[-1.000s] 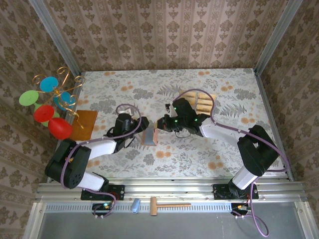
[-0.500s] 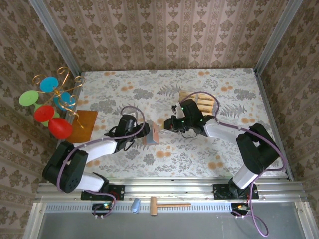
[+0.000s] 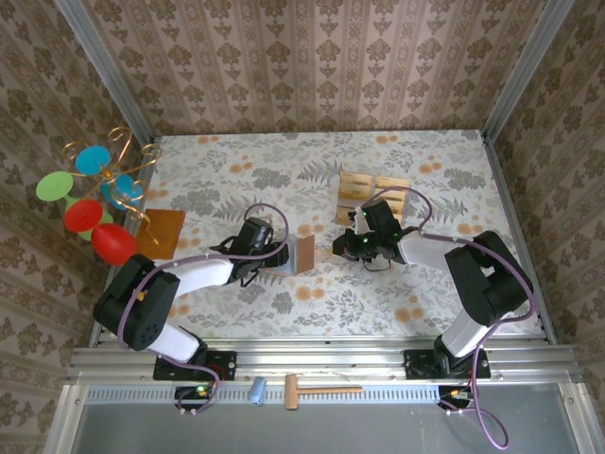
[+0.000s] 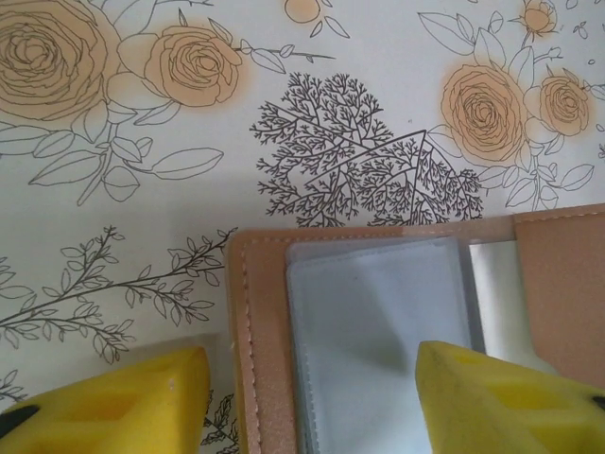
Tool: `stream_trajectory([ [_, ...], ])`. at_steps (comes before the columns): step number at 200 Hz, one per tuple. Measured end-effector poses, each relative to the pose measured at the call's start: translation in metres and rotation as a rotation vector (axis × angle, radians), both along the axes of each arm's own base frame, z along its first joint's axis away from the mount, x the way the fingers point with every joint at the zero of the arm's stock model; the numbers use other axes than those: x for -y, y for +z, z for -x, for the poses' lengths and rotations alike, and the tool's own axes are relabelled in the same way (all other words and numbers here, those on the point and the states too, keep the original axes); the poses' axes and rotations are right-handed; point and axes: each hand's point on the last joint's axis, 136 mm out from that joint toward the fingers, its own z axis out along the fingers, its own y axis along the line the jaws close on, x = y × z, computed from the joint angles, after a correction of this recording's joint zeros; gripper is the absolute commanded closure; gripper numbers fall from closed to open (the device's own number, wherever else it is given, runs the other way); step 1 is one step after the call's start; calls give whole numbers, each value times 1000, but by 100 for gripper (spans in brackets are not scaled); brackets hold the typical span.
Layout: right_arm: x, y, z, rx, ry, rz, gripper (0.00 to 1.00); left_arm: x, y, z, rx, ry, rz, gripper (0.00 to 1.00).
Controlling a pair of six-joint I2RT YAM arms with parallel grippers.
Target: Put the credit cards into the card holder
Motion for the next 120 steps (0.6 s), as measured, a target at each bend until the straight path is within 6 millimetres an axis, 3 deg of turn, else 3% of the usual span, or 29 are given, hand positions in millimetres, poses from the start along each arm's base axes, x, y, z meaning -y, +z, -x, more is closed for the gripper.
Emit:
stream_trajectory([
  [29, 8, -19, 6, -34, -6, 33, 100, 1, 3, -2, 5, -9, -3, 37],
  [75, 12, -34, 5, -62, -16, 52, 100, 11, 8, -4, 24, -33, 47, 66],
  [104, 13, -35, 6, -61, -13, 56, 66, 17, 12, -4, 34, -51, 86, 91],
  [120, 12, -27, 3, -37, -7, 52, 57, 21, 15, -5, 43, -60, 104, 93],
])
